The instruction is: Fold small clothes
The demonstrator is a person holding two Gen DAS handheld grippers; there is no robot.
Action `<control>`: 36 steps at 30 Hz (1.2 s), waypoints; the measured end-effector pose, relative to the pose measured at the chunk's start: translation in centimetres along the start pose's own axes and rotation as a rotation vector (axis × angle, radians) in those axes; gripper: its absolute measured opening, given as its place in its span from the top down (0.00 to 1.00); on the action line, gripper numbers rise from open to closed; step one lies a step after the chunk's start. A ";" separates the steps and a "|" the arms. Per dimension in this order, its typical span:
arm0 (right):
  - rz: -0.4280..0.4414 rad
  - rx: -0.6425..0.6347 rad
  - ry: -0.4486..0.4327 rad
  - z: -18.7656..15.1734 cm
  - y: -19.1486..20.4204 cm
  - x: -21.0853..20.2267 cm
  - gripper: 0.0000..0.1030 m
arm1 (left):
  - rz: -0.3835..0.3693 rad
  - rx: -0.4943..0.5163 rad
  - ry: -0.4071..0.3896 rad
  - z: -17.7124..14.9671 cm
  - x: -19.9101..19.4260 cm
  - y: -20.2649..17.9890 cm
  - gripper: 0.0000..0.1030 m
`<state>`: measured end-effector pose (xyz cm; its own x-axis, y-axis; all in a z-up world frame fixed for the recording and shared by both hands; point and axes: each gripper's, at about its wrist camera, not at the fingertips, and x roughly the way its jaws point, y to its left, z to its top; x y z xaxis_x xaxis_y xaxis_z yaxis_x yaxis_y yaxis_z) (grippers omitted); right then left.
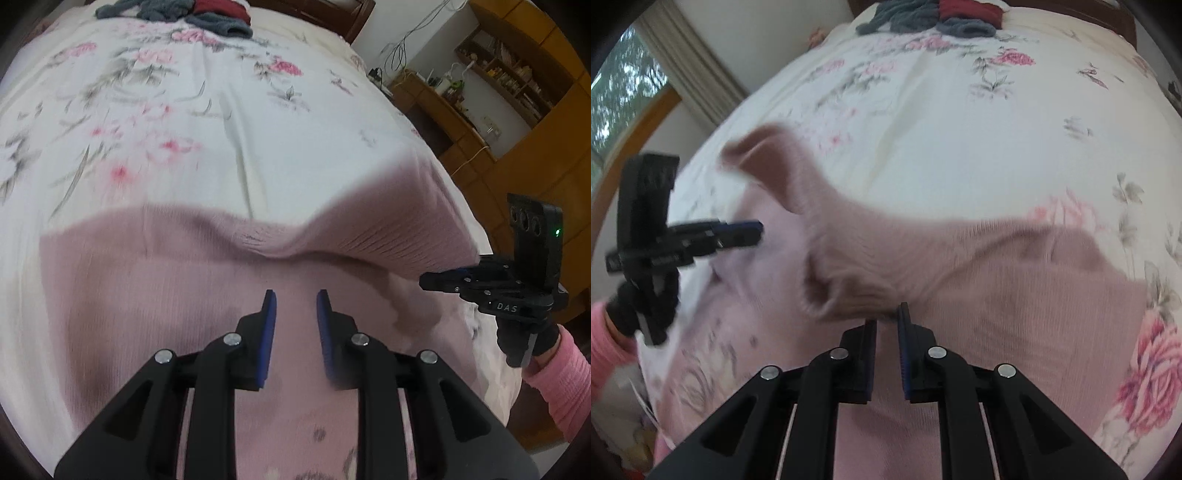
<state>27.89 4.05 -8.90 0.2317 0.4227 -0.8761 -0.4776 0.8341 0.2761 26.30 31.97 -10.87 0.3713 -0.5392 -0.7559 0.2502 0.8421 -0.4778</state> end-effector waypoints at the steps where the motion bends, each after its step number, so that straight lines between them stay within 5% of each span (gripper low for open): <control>1: 0.001 0.001 0.008 -0.7 -0.1 -0.1 0.86 | -0.009 -0.015 0.007 -0.5 -0.2 0.4 0.75; 3: 0.021 0.009 0.014 -2.1 -0.4 -0.6 0.85 | -0.045 -0.056 0.026 -1.2 -0.6 1.1 0.65; 6: 0.054 0.057 0.016 -3.5 -1.1 -1.5 0.80 | -0.098 -0.109 0.031 -1.9 -0.9 1.7 0.63; 13: 0.322 0.358 0.028 -3.6 -2.6 -0.2 0.67 | -0.178 -0.229 0.087 -3.0 1.9 0.9 0.58; 16: 0.295 0.397 0.095 -3.8 -2.1 2.4 0.67 | -0.133 -0.239 0.132 -3.5 3.7 0.3 0.59; 17: 0.293 0.403 0.117 -3.9 -1.9 3.2 0.72 | -0.117 -0.234 0.139 -3.6 4.1 0.3 0.60; 18: 0.294 0.408 0.135 -4.1 -1.7 3.9 0.88 | -0.112 -0.231 0.142 -3.7 4.3 0.3 0.62; 21: 0.260 0.385 0.121 -4.2 -1.6 3.4 0.90 | -0.102 -0.222 0.155 -3.8 4.0 0.8 0.72; 33: 0.152 0.361 0.123 -5.5 -2.7 3.4 0.91 | 0.033 -0.094 0.174 -4.1 4.4 -0.4 0.76; 36: 0.148 0.354 0.094 -5.9 -1.9 1.8 0.83 | 0.110 -0.040 0.166 -4.8 3.1 -1.9 0.70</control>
<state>24.18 1.12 -13.33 0.0957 0.5266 -0.8447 -0.1739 0.8444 0.5067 22.72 28.78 -14.43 0.2410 -0.4373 -0.8664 0.1794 0.8974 -0.4030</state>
